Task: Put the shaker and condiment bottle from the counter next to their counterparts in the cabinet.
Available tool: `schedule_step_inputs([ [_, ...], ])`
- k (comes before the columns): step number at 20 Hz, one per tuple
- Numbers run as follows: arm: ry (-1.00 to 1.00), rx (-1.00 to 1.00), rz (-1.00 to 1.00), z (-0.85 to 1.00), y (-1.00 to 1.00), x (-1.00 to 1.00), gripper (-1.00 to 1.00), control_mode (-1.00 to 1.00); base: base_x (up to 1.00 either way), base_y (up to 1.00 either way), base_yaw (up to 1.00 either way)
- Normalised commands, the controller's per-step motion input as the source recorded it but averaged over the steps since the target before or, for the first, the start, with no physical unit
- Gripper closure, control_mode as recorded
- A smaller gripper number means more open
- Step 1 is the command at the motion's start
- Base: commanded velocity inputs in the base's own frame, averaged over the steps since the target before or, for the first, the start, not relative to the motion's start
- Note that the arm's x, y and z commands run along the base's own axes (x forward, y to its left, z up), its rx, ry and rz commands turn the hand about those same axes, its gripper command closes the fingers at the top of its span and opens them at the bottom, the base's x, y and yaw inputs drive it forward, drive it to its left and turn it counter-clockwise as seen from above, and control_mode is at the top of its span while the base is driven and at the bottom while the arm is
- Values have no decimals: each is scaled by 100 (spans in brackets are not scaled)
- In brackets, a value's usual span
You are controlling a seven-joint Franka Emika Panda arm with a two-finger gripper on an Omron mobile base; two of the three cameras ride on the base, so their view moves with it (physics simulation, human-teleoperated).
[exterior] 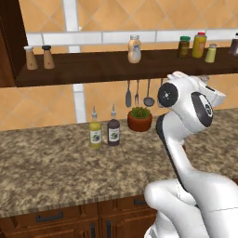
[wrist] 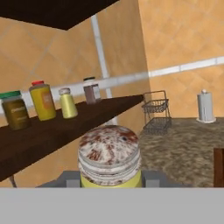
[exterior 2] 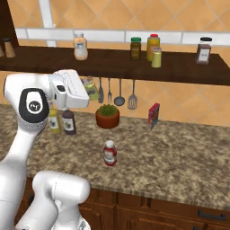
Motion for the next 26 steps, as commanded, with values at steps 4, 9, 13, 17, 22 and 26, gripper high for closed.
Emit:
schedule_step_inputs([
  [4,0,5,0,70,-32,0,100,-100,0,0,0],
  [9,9,4,0,51,-25,13,100,-100,0,0,0],
  [13,26,0,0,21,-25,43,100,-100,0,0,0],
  [17,21,0,0,7,-11,30,100,-100,0,0,0],
  [22,-1,0,0,0,0,5,100,-100,0,0,0],
  [26,-9,-2,0,-7,-1,22,100,-100,0,0,0],
])
